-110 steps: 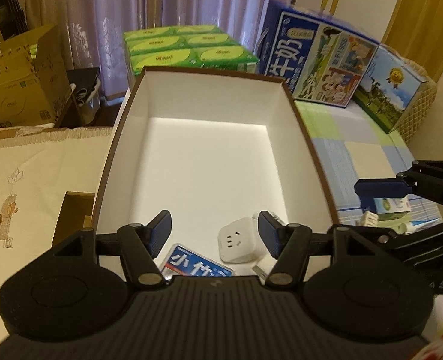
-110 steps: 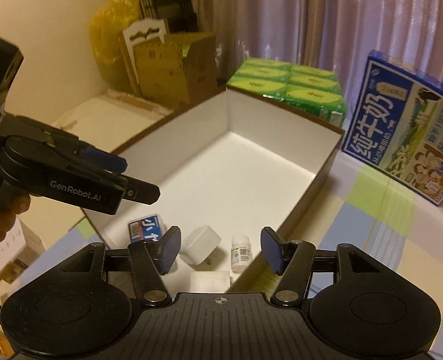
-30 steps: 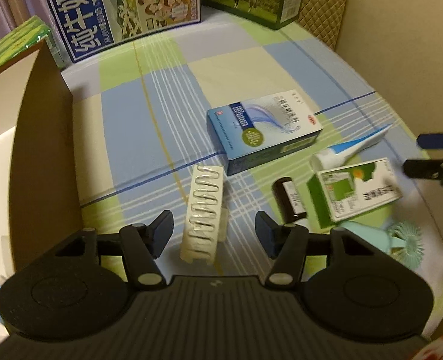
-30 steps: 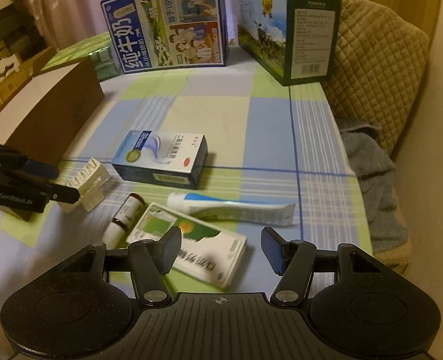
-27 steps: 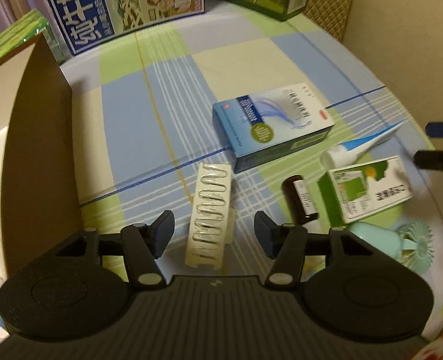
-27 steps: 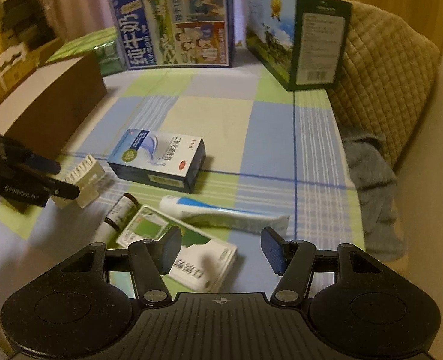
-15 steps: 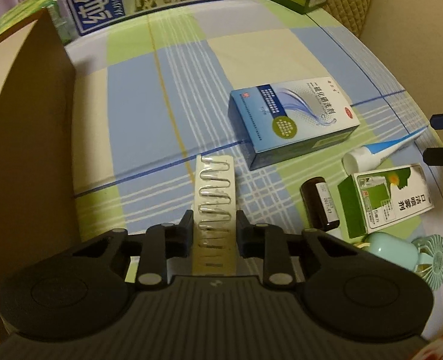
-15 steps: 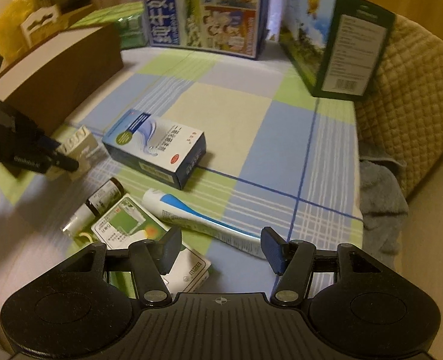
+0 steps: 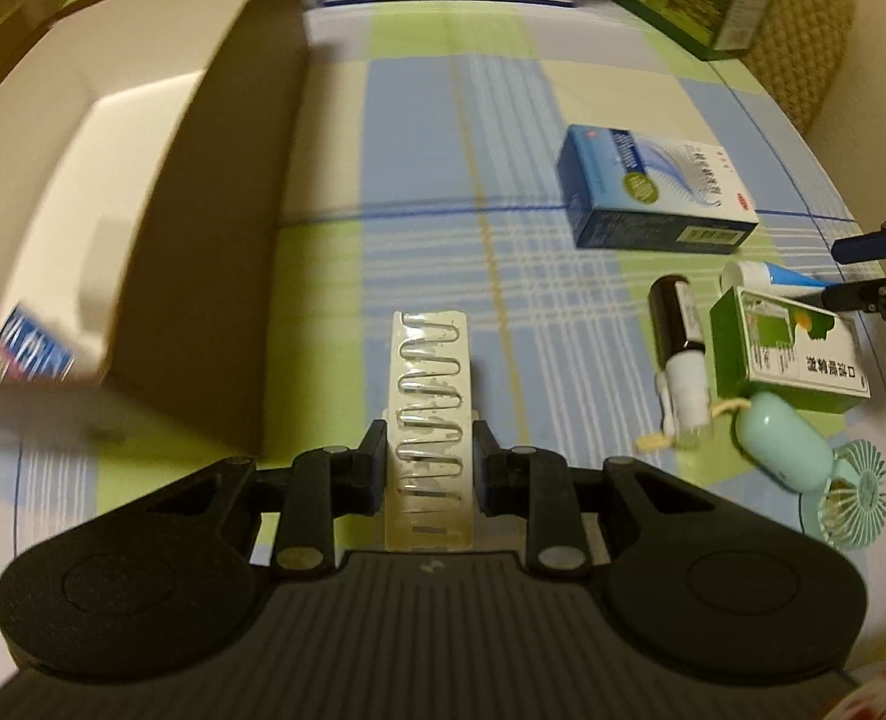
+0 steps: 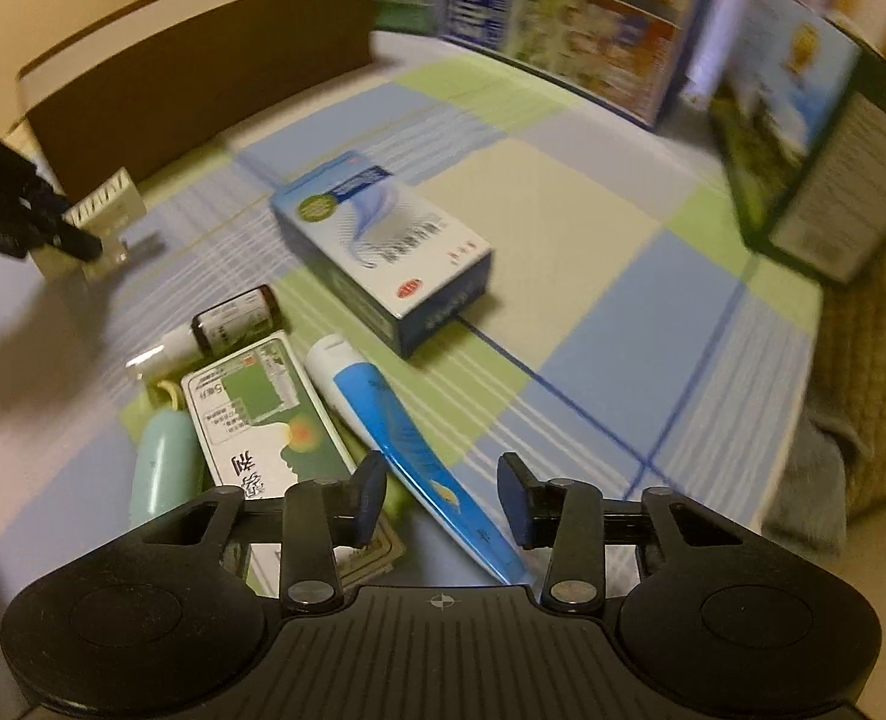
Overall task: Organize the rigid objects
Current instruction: 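Grasp the white blister strip with the left tool while the right tool grasps the blue toothpaste tube, then carry the blister strip and toothpaste tube into the shoebox and open both tools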
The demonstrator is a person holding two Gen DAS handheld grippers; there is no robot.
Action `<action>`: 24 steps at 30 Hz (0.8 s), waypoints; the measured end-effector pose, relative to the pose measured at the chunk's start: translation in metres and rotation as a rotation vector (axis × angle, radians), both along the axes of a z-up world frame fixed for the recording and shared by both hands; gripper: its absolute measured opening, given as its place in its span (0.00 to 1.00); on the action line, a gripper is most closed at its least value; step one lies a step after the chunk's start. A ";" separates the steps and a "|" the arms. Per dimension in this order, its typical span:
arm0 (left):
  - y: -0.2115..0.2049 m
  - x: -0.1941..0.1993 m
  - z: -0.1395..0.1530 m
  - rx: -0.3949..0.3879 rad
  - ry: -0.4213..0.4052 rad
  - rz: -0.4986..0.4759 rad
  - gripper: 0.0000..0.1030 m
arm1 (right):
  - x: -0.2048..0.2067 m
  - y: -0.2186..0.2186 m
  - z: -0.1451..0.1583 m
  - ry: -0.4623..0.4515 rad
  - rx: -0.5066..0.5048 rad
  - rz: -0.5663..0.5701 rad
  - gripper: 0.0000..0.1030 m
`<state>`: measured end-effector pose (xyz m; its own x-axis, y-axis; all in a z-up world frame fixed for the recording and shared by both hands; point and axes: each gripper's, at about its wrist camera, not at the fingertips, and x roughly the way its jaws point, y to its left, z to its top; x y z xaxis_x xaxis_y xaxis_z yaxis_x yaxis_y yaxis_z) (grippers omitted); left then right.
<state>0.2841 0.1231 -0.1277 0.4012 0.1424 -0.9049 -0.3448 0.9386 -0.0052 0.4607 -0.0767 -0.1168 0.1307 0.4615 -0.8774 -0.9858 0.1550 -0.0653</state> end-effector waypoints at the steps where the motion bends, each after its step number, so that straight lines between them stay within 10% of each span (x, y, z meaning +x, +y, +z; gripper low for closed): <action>1: 0.000 -0.005 0.001 -0.002 0.002 0.017 0.22 | 0.000 0.003 -0.003 -0.005 -0.014 0.029 0.32; 12: 0.003 -0.045 0.011 0.026 -0.004 0.176 0.22 | -0.003 0.027 -0.023 -0.037 -0.044 0.216 0.29; 18: 0.006 -0.064 0.019 0.043 -0.013 0.235 0.22 | -0.009 0.032 -0.024 -0.069 -0.018 0.253 0.06; 24: 0.007 -0.073 0.027 0.062 -0.030 0.259 0.22 | -0.021 0.025 -0.013 -0.085 0.018 0.277 0.03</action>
